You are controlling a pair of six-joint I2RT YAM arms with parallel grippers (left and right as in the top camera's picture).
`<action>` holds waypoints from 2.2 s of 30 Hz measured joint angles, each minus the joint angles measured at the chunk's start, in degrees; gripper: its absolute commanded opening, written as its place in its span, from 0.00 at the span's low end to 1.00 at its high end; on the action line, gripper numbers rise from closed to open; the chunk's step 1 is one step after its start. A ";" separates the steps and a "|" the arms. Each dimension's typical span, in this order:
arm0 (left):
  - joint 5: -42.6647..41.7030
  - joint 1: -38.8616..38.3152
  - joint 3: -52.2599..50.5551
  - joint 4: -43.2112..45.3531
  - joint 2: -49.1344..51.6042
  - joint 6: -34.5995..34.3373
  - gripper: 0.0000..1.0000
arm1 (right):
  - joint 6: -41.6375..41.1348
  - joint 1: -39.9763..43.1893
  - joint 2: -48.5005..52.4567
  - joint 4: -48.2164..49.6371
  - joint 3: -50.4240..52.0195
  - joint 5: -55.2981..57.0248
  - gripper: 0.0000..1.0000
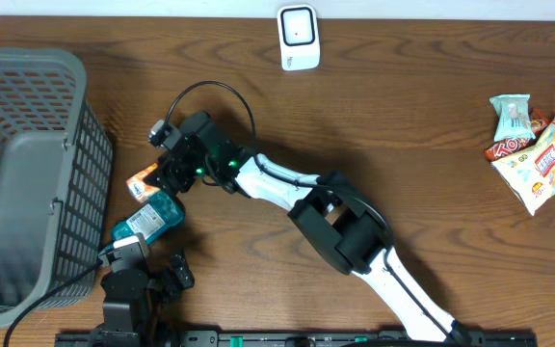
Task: Scan the item barcode
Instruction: 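Grasp the orange tissue pack with the right gripper and lift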
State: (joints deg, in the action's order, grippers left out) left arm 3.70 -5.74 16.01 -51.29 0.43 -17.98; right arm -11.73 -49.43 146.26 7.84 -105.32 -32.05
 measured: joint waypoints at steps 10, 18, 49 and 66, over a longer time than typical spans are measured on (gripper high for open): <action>0.00 0.00 0.00 0.00 0.00 0.00 0.98 | -5.55 0.22 2.19 1.38 -0.94 0.59 0.01; 0.00 0.00 0.00 0.00 0.00 0.00 0.98 | -5.29 0.96 2.14 -1.46 -1.95 -0.90 0.01; 0.00 0.00 0.00 0.00 0.00 0.02 0.98 | -22.08 27.91 -21.57 -78.93 -0.79 1.77 0.01; 0.00 0.00 0.00 0.00 0.00 0.00 0.98 | -20.92 27.17 -33.14 -101.13 -0.70 6.75 0.01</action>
State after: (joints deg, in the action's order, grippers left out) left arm 3.70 -5.74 16.01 -51.29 0.43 -17.98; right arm -32.64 -22.26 113.12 -93.30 -106.02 -25.30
